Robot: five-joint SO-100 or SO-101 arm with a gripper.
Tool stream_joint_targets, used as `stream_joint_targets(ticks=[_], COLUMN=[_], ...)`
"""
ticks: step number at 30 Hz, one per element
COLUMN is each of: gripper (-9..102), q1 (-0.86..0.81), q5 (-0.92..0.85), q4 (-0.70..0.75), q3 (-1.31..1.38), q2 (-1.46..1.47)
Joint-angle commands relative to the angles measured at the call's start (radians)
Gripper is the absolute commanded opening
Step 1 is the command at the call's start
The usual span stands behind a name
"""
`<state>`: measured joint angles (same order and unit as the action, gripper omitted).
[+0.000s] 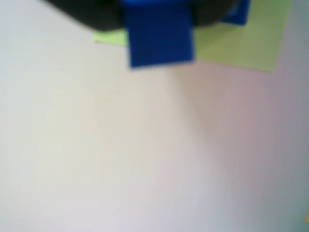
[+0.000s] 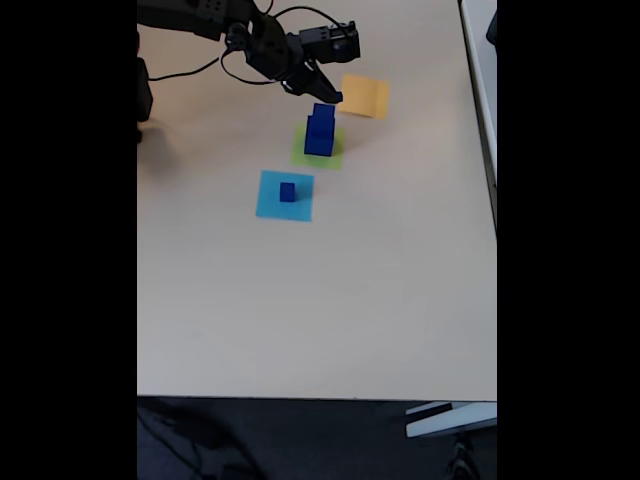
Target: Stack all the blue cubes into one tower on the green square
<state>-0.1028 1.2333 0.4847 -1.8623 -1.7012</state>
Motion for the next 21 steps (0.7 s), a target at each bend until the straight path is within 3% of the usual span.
stream_joint_targets(ticks=[1,15,21], gripper=[3,4,4], q1=[0.023,0.166,0.221], q5=[0.021,0.233,0.348], q4=[-0.003,-0.002,0.071], q3=[0.118,0.357,0.477], q2=[0.015,0.267,0.383])
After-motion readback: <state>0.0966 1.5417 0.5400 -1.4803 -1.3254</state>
